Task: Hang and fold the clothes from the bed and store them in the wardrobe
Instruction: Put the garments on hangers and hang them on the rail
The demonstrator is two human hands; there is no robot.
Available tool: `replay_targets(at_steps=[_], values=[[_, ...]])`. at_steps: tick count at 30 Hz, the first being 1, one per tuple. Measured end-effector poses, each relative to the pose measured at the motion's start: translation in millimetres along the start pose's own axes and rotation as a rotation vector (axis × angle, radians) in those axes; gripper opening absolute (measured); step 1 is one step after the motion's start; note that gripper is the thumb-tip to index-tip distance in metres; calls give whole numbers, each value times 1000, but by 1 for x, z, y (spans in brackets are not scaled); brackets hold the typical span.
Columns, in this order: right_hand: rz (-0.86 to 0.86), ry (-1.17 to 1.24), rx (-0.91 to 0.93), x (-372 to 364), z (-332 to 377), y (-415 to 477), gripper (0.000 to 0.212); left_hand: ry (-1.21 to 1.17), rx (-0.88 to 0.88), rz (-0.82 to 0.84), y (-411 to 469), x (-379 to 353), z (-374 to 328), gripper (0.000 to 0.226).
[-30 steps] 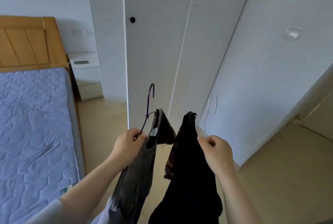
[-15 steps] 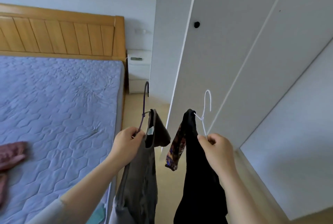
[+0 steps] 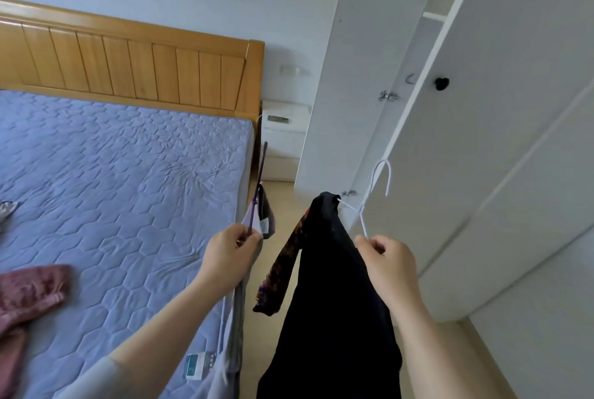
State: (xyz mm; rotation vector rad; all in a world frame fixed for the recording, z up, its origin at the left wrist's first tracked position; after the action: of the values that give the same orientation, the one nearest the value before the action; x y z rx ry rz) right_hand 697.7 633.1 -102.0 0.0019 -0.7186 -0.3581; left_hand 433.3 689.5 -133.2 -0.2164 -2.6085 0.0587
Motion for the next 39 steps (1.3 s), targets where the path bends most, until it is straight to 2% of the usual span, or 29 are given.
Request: replay_targets(at_steps=[14, 22, 30, 39], values=[[143, 69, 53, -66, 29, 179, 51, -2, 94, -160, 144, 36, -4, 21], [154, 87, 75, -77, 32, 282, 50, 47, 102, -210, 230, 40, -25, 23], [104, 81, 11, -88, 22, 361, 50, 40, 62, -168, 325, 35, -30, 19], [-43, 68, -90, -81, 17, 454, 47, 33, -71, 29, 469, 22, -53, 22]])
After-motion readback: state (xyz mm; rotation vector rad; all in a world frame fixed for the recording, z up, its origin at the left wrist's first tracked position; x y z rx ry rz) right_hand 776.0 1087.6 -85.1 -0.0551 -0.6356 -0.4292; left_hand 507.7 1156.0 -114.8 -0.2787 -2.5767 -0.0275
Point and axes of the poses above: each hand's wrist, its own y-axis towards the middle knuckle, its own x-axis out of the back of the hand, z = x × y, the point moved 5 cm from there along y, towards the middle knuckle, and after that the axes turned 8 degrees about z, right-handed, at the moved point
